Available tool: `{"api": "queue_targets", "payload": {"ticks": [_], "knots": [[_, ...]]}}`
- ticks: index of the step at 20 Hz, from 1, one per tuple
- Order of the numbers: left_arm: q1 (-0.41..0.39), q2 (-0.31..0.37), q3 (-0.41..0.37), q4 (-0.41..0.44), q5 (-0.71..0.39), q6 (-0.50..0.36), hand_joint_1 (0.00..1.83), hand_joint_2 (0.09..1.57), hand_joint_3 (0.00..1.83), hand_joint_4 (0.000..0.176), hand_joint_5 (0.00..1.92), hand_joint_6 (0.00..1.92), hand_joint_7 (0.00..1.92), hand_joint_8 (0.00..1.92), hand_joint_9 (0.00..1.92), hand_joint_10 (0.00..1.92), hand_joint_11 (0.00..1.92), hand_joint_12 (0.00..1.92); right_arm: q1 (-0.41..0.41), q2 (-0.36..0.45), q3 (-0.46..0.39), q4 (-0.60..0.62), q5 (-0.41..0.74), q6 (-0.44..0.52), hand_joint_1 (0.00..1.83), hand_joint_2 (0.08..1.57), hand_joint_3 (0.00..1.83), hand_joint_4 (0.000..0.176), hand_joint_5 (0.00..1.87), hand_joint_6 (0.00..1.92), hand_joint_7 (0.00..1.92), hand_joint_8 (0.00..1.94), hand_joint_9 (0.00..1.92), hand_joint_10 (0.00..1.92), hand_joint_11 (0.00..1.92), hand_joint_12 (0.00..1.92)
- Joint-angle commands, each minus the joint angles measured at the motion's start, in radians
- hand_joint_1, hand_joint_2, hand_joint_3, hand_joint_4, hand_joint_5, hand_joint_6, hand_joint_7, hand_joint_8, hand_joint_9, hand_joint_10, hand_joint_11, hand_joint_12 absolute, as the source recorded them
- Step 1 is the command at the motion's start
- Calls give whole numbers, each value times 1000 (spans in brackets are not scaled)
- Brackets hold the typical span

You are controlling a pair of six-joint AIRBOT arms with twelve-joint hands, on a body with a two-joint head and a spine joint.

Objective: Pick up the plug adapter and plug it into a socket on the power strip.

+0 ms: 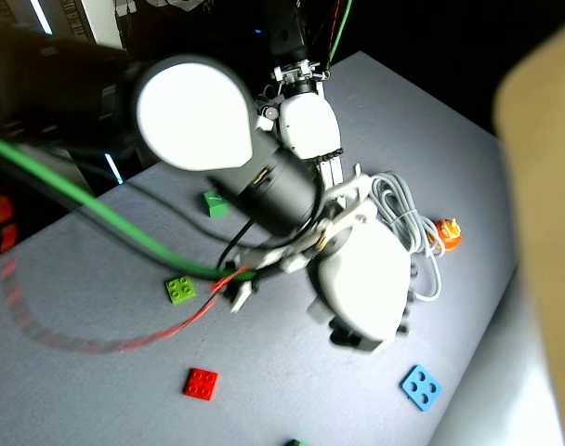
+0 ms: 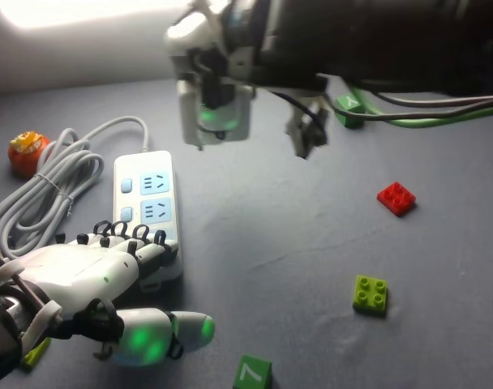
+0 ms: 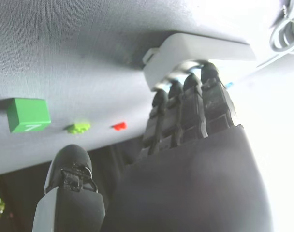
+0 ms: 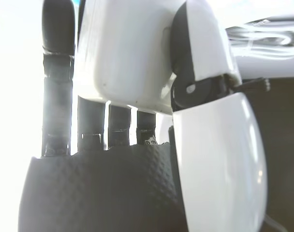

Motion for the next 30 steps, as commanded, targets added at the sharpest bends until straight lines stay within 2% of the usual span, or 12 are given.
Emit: {"api": "queue_targets", "payload": {"ticks": [1,3,6,9,11,16,20,22,26,27,30], "knots": [[0,-7,5,11,-9,-1,0,1146,1,0,109,4,96,8,66,5,50,50,16,-2,13,-62,50,13,1269,1077,0,0,1014,839,1122,833,1062,582,811,927],[3,-8,5,11,-9,-1,0,1146,1,0,117,6,104,9,77,7,63,61,11,-50,49,-62,39,17,1247,1074,4,0,1016,841,1127,837,1175,268,813,937],[6,-8,6,11,-6,-1,0,1144,0,0,91,0,67,0,43,0,35,61,2,-99,99,-62,38,33,1245,1085,0,0,988,879,1120,859,1231,124,801,944],[7,-12,6,11,-5,-1,0,1142,0,0,92,2,73,4,51,4,37,67,-6,-134,134,-62,49,38,1243,1089,1,0,975,901,1111,874,1235,100,796,945],[8,-17,6,11,-5,-1,0,1136,4,0,109,2,100,2,69,2,1,212,-16,-144,138,-63,55,38,1241,1090,1,0,976,906,1106,876,1231,92,791,945],[9,-25,7,11,-5,-1,0,1144,3,0,85,0,86,0,64,1,0,195,-52,-154,139,-75,66,62,1241,1092,0,0,980,894,1098,900,1251,66,805,909],[6,-27,6,11,-5,-1,0,1138,0,0,92,4,83,0,66,1,0,194,-62,-157,140,-157,82,112,1241,1090,0,0,980,895,1108,878,1252,51,805,895],[4,-30,6,11,-5,0,0,1140,1,0,84,5,69,4,51,5,0,122,-60,-162,143,-163,88,112,1240,1086,0,0,991,893,1115,850,1255,37,806,876],[3,-35,7,11,-5,0,0,1144,1,0,91,0,84,0,68,1,0,201,-61,-173,156,-163,87,112,1243,1078,0,0,1009,873,1127,821,1259,27,811,870],[2,-36,7,11,-5,1,0,1147,1,0,88,0,79,0,63,0,0,213,-61,-181,164,-163,87,113,1238,1087,0,0,994,901,1101,864,1255,17,799,890],[2,-39,7,11,-5,2,0,1147,0,0,90,1,66,2,50,3,0,158,-65,-198,178,-163,82,115,1241,1080,0,0,1012,873,1115,840,1256,12,806,890]]}}
